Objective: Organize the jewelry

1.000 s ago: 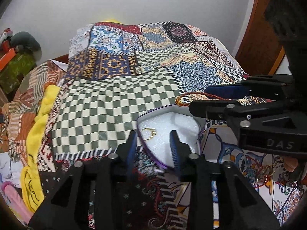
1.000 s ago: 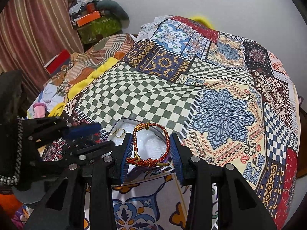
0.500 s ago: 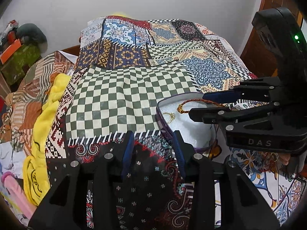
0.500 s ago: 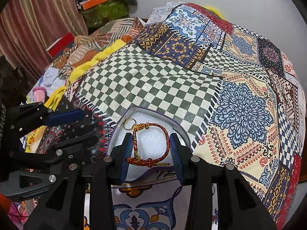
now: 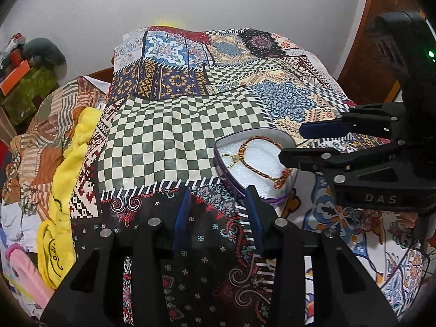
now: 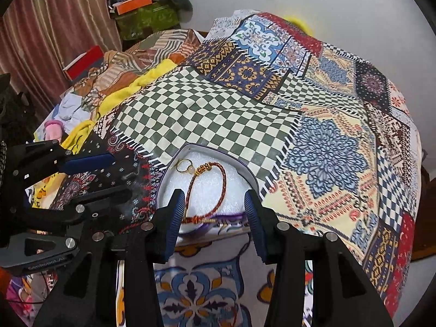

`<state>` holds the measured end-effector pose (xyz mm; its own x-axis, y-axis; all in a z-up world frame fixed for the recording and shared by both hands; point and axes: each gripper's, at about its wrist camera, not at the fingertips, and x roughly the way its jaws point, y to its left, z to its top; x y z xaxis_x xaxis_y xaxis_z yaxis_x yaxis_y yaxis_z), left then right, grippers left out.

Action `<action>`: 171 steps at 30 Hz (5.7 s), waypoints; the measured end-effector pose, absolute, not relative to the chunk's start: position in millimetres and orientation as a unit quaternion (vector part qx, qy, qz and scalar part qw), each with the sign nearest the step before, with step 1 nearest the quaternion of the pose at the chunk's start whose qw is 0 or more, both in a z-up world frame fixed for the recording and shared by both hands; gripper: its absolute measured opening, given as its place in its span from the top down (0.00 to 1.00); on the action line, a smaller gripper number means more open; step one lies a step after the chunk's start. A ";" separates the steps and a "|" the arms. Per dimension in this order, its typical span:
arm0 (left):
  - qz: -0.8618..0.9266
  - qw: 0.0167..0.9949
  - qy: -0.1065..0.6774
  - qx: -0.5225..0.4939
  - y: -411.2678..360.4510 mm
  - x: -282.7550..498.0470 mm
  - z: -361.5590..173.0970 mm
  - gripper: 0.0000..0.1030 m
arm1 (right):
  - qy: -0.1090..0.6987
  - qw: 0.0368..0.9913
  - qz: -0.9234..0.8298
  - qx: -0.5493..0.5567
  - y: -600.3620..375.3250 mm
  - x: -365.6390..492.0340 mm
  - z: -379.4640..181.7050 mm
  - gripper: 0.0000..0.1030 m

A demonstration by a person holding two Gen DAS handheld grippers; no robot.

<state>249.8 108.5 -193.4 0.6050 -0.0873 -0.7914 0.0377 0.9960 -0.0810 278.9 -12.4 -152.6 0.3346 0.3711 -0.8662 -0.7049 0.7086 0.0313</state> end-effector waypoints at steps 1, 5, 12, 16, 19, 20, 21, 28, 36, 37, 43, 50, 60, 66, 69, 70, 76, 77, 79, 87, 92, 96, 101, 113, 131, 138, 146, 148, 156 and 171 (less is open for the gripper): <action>-0.035 0.896 0.441 -0.028 107.3 247.9 -190.7 0.61 | 0.464 0.799 0.336 -0.180 -14.9 276.1 -149.5 0.60; -0.037 0.899 0.435 -0.027 101.4 239.5 -180.3 0.61 | 0.451 0.808 0.331 -0.183 -24.6 264.8 -136.4 0.59; -0.045 0.904 0.425 -0.019 83.0 222.6 -162.0 0.61 | 0.429 0.825 0.324 -0.176 -49.4 242.2 -114.7 0.59; -0.053 0.906 0.420 -0.017 69.1 213.2 -153.1 0.60 | 0.421 0.832 0.319 -0.167 -66.8 230.9 -105.8 0.59; -0.063 0.906 0.418 -0.017 57.4 207.4 -150.2 0.57 | 0.420 0.837 0.315 -0.155 -82.5 225.0 -102.3 0.59; -0.067 0.905 0.419 -0.016 52.7 205.1 -150.3 0.57 | 0.420 0.838 0.314 -0.151 -87.7 223.2 -101.8 0.59; -0.070 0.905 0.420 -0.013 48.5 204.1 -150.7 0.57 | 0.420 0.839 0.312 -0.149 -92.7 221.6 -101.7 0.59; -0.095 0.895 0.437 -0.006 19.0 199.2 -163.8 0.57 | 0.426 0.841 0.300 -0.146 -120.7 210.6 -112.0 0.59; -0.114 0.880 0.462 -0.005 -3.9 192.2 -186.5 0.57 | 0.464 0.815 0.315 -0.146 -139.2 196.1 -144.5 0.59; -0.115 0.878 0.464 -0.006 -5.6 190.7 -189.4 0.57 | 0.469 0.812 0.318 -0.145 -139.8 195.1 -148.5 0.59; -0.111 0.875 0.471 -0.014 -5.4 190.2 -198.1 0.57 | 0.479 0.800 0.328 -0.149 -131.8 194.2 -163.4 0.60; -0.103 0.874 0.474 -0.026 3.8 192.6 -201.5 0.57 | 0.479 0.796 0.342 -0.143 -123.8 199.9 -171.0 0.62; -0.105 0.876 0.470 -0.028 1.7 191.8 -197.7 0.57 | 0.476 0.796 0.352 -0.126 -127.8 192.6 -165.9 0.82; -0.114 0.878 0.465 -0.020 -8.2 191.8 -191.0 0.57 | 0.460 0.810 0.344 -0.117 -143.9 185.6 -150.5 0.82; -0.122 0.878 0.463 -0.018 -14.5 191.3 -188.8 0.57 | 0.453 0.818 0.337 -0.108 -155.7 184.7 -143.4 0.82; -0.125 0.878 0.462 -0.017 -17.6 191.3 -188.0 0.57 | 0.452 0.820 0.335 -0.107 -158.0 185.6 -142.2 0.82; -0.137 0.878 0.459 -0.006 -33.1 193.8 -187.2 0.57 | 0.451 0.827 0.318 -0.104 -175.4 186.6 -140.7 0.82; -0.137 0.878 0.459 -0.006 -34.1 195.3 -187.6 0.57 | 0.451 0.828 0.315 -0.105 -177.0 186.5 -141.5 0.82; -0.134 0.878 0.458 -0.009 -34.5 198.3 -188.3 0.57 | 0.454 0.829 0.310 -0.104 -182.1 186.9 -144.0 0.82; -0.106 0.883 0.457 -0.015 -25.6 218.4 -193.5 0.67 | 0.461 0.834 0.287 -0.093 -202.4 192.7 -153.4 0.82; -0.103 0.872 0.476 -0.039 -19.8 236.3 -204.3 0.75 | 0.463 0.835 0.285 -0.084 -206.0 197.2 -157.5 0.82; -0.120 0.864 0.485 -0.070 -21.9 245.9 -213.1 0.93 | 0.463 0.835 0.288 -0.080 -205.3 198.0 -159.1 0.82; -0.122 0.869 0.476 -0.062 -26.0 243.6 -212.2 0.95 | 0.463 0.834 0.291 -0.077 -203.4 198.1 -158.5 0.82; -0.122 0.901 0.417 -0.022 -23.9 205.1 -158.5 0.95 | 0.432 0.849 0.298 -0.065 -195.6 195.7 -129.4 0.82; -0.100 0.931 0.352 -0.011 3.1 167.1 -105.1 0.95 | 0.390 0.858 0.328 -0.063 -159.8 192.2 -95.5 0.82; -0.091 0.941 0.327 -0.007 12.9 156.0 -90.9 0.95 | 0.383 0.858 0.337 -0.059 -148.0 198.1 -90.6 0.82; -0.075 0.943 0.323 -0.011 28.6 163.5 -94.0 0.95 | 0.379 0.857 0.344 -0.057 -132.7 208.4 -87.3 0.82; -0.071 0.942 0.327 -0.017 34.7 170.2 -99.3 0.95 | 0.378 0.857 0.346 -0.057 -127.8 212.1 -86.4 0.82; -0.059 0.941 0.333 -0.035 57.5 195.2 -110.0 0.95 | 0.377 0.855 0.352 -0.058 -108.1 234.0 -88.0 0.82; -0.054 0.949 0.309 -0.028 76.7 243.8 -100.7 0.95 | 0.384 0.851 0.354 -0.055 -80.8 277.0 -96.1 0.82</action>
<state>243.8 76.7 -100.7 0.8026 -0.1198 -0.5844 0.0855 0.9926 -0.0860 277.0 -80.8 -96.1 0.4537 0.5597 -0.6934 -0.6448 0.7433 0.1781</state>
